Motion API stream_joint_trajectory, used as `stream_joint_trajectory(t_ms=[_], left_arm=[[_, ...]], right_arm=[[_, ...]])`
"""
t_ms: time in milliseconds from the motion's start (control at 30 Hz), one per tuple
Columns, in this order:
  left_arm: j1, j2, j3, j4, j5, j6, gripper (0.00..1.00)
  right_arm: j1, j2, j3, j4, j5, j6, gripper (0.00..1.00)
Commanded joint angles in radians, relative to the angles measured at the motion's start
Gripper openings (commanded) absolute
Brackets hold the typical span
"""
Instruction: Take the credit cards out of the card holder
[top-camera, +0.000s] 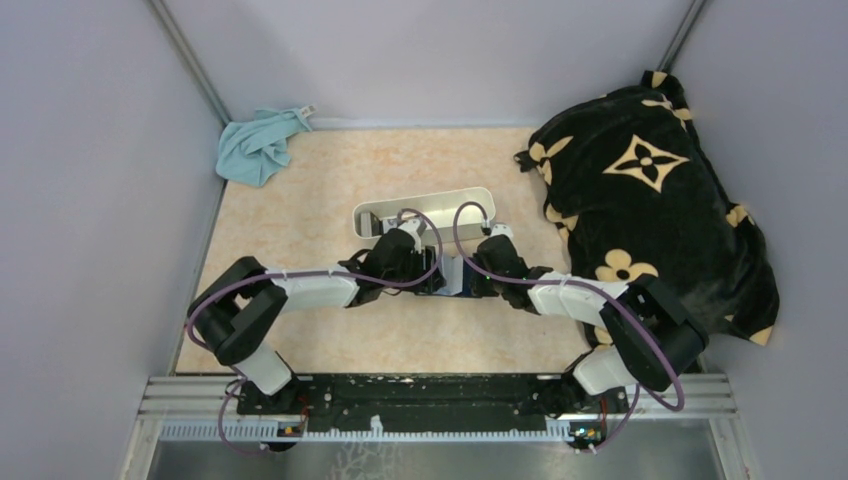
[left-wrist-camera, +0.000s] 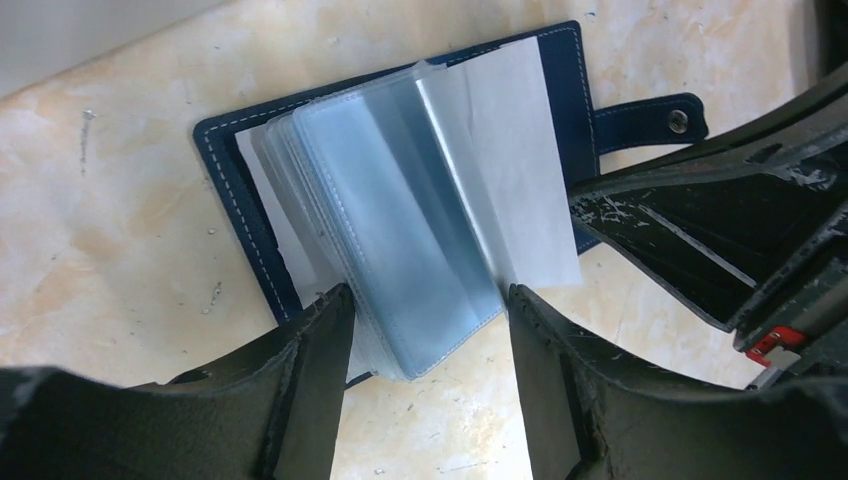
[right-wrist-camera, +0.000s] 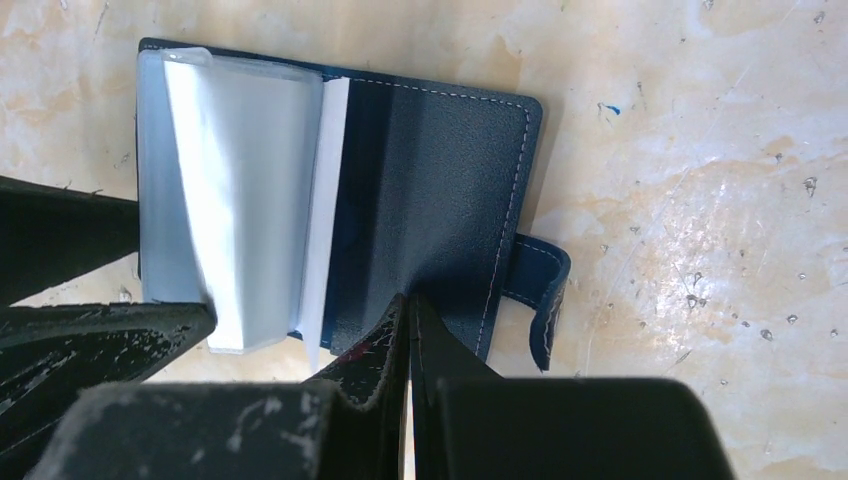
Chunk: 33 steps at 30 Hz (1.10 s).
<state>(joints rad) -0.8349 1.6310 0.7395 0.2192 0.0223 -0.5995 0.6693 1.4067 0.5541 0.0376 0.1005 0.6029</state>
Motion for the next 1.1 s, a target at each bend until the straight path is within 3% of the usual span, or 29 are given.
stream_joint_trajectory(t_ms=[0,533,700,900,1067], left_arm=[[-0.009,-0.039,0.016,0.053,0.106,-0.019,0.63],[-0.010,0.000,0.081,0.107,0.216,-0.021,0.50],[-0.010,0.026,0.092,0.127,0.244,-0.030,0.50],[-0.012,0.054,0.107,0.147,0.265,-0.037,0.60],[-0.012,0.080,0.129,0.151,0.279,-0.037,0.60]], right_arm=[[-0.010,0.015,0.002,0.008,-0.002,-0.003,0.00],[-0.025,-0.109,0.002,-0.046,0.001,0.004,0.00],[-0.034,-0.178,-0.001,-0.083,0.005,0.006,0.00],[-0.045,-0.255,0.012,-0.134,0.011,0.001,0.00],[-0.048,-0.287,0.024,-0.153,-0.002,-0.017,0.00]])
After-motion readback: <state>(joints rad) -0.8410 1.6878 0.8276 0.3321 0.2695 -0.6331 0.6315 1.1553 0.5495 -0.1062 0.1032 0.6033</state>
